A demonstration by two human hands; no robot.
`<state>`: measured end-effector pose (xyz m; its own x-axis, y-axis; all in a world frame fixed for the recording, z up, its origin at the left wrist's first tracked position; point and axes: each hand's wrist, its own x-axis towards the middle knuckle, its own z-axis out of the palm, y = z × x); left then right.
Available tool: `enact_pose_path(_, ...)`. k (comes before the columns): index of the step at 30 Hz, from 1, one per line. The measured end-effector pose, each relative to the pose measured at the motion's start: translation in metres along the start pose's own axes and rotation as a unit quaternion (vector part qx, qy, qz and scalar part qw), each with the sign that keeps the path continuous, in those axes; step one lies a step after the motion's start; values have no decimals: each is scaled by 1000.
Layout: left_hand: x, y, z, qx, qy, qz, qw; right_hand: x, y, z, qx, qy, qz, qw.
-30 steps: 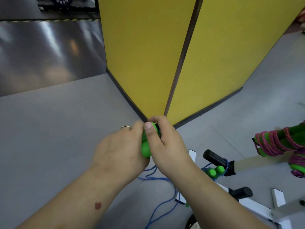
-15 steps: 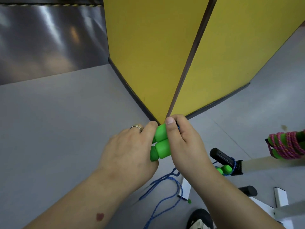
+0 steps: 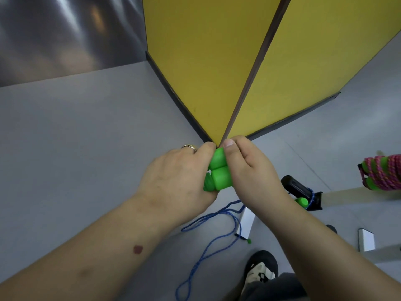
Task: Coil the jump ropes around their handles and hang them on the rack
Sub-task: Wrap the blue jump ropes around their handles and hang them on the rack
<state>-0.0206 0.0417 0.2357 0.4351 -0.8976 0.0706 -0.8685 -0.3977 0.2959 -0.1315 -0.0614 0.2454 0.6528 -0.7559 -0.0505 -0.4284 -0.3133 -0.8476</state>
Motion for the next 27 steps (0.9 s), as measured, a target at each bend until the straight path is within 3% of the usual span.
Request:
enact_pose_path(8,1,-5,-13,-1,-38,-8,999,0,-7,-14,123,-99,79,984)
enact_pose_path(15,-1,-4,-14,-17,-40,4,999,3,2,-1,113,-31,46,992)
enact_pose_path(20,0,-8,-17,-11,-38,-1,999,3,2,1,127,-24,43,991)
enact_pose_path(27,0,-11,-24,-25,-53,-9,998,6,3,-14,176,-135,75,972)
